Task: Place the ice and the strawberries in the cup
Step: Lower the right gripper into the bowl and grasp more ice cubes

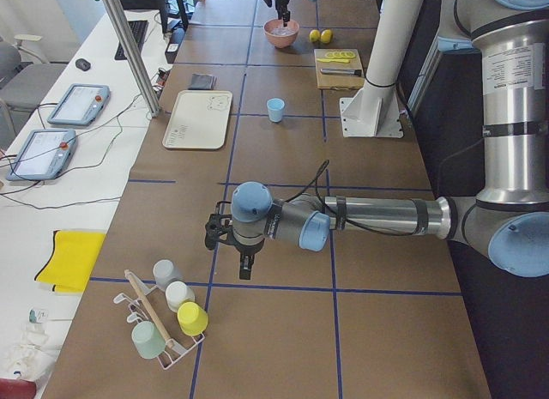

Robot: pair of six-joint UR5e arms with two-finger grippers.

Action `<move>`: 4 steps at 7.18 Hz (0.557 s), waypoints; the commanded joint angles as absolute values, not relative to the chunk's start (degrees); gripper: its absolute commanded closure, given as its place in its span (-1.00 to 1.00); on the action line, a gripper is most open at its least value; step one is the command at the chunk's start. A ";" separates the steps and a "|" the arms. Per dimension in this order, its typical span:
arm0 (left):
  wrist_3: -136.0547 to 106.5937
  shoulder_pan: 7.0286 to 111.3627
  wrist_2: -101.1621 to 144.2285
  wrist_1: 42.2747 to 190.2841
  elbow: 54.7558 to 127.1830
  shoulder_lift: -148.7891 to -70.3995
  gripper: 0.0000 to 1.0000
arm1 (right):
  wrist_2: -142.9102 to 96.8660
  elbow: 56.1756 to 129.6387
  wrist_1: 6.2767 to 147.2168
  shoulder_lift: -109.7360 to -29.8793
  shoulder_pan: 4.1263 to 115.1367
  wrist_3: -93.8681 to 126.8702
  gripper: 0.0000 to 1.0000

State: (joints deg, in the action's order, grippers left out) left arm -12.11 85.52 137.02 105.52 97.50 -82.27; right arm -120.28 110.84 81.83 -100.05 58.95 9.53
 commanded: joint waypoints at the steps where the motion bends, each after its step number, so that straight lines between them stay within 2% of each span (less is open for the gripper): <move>1: -12.04 85.52 137.02 105.56 97.47 -82.27 -1.00 | -119.80 109.43 81.83 -99.93 58.01 9.58 -0.41; 4: -12.13 85.52 137.02 105.56 97.47 -82.27 -1.00 | -118.57 108.73 81.83 -99.76 57.57 9.84 -0.26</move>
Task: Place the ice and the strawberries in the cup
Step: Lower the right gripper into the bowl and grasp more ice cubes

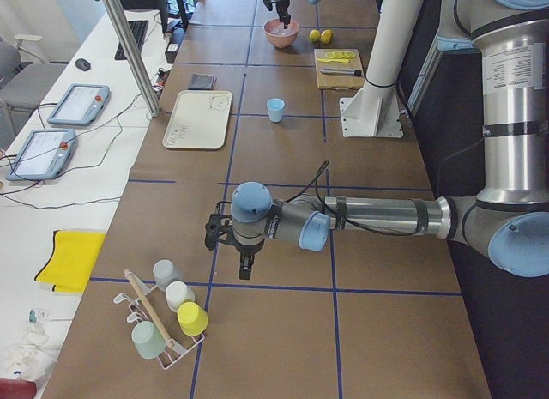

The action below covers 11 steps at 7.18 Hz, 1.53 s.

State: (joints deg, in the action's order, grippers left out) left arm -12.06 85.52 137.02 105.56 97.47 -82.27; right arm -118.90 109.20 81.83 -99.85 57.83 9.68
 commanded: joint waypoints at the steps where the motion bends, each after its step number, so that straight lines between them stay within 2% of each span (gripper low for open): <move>1: -12.04 85.52 136.93 105.56 97.47 -82.27 -1.00 | -118.48 108.46 81.83 -99.67 57.22 9.84 -0.25; 2: -12.13 85.52 137.02 105.56 97.56 -82.27 -1.00 | -118.48 108.46 81.83 -99.49 57.04 9.84 -0.25; 3: -12.04 85.52 136.93 105.56 97.47 -82.27 -1.00 | -118.48 108.46 81.83 -99.41 57.04 9.84 -0.06; 5: -12.04 85.52 136.93 105.56 97.47 -82.27 -1.00 | -118.56 108.37 81.83 -99.23 57.04 9.76 0.60; 7: -12.04 85.52 136.93 105.56 97.47 -82.27 -1.00 | -118.74 108.63 81.83 -99.23 57.13 9.67 0.96; 8: -12.04 85.52 136.93 105.56 97.47 -82.27 -1.00 | -118.74 110.02 81.83 -99.32 57.39 9.84 1.00; 10: -12.04 85.52 136.93 105.56 97.47 -82.27 -1.00 | -119.44 122.28 89.51 -98.71 58.36 13.85 1.00; 11: -12.04 85.52 136.93 105.56 97.47 -82.27 -1.00 | -122.14 123.47 91.65 -93.92 58.36 21.63 1.00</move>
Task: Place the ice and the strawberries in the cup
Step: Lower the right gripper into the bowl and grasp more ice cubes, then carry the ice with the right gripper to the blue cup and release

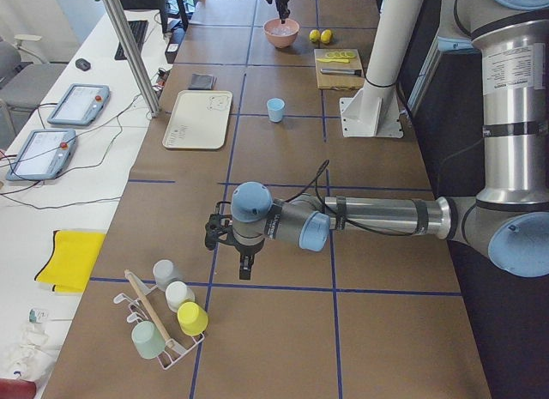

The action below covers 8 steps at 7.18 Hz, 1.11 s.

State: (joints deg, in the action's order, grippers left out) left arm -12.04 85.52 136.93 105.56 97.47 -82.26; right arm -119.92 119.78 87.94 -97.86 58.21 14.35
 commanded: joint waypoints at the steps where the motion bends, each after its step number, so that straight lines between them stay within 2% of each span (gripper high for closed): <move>1: -12.13 85.52 136.93 105.56 97.47 -82.18 -1.00 | -125.74 123.23 91.76 -88.82 56.97 30.32 1.00; 3: -12.04 85.52 136.93 105.56 97.38 -82.26 -1.00 | -125.69 122.44 91.76 -77.93 48.56 49.13 1.00; 5: -12.04 85.52 136.93 105.56 97.12 -82.18 -1.00 | -121.24 115.44 91.67 -62.82 40.03 69.26 1.00; 7: -11.95 85.52 136.93 105.56 96.86 -82.26 -1.00 | -112.09 106.57 90.88 -52.00 32.90 80.55 1.00; 8: -11.95 85.52 136.93 105.47 96.77 -82.27 -1.00 | -109.19 103.30 89.49 -49.42 30.78 81.73 0.99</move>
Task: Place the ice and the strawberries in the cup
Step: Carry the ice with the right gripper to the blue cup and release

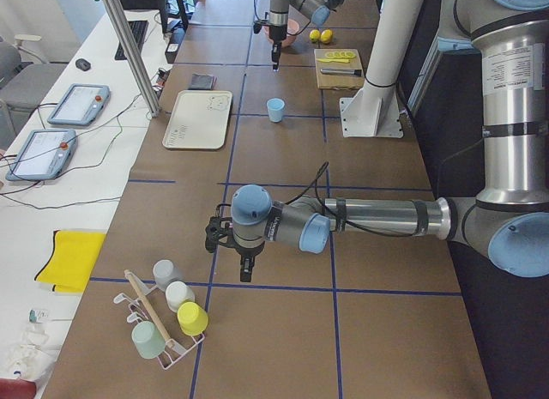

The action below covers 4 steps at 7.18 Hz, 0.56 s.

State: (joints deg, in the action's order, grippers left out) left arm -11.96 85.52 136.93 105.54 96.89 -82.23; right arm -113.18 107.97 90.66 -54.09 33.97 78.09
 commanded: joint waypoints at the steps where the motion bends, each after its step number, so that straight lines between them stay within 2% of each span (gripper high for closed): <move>1: -11.95 85.52 136.93 105.47 96.77 -82.27 -1.00 | -106.81 99.79 83.90 -49.05 28.67 84.96 0.99; 2: -11.95 85.52 136.93 105.47 96.77 -82.27 -1.00 | -106.35 95.93 78.89 -47.82 27.96 87.25 0.99; 4: -11.95 85.52 136.93 105.47 96.77 -82.27 -1.00 | -105.91 93.70 78.49 -46.58 27.43 87.28 0.90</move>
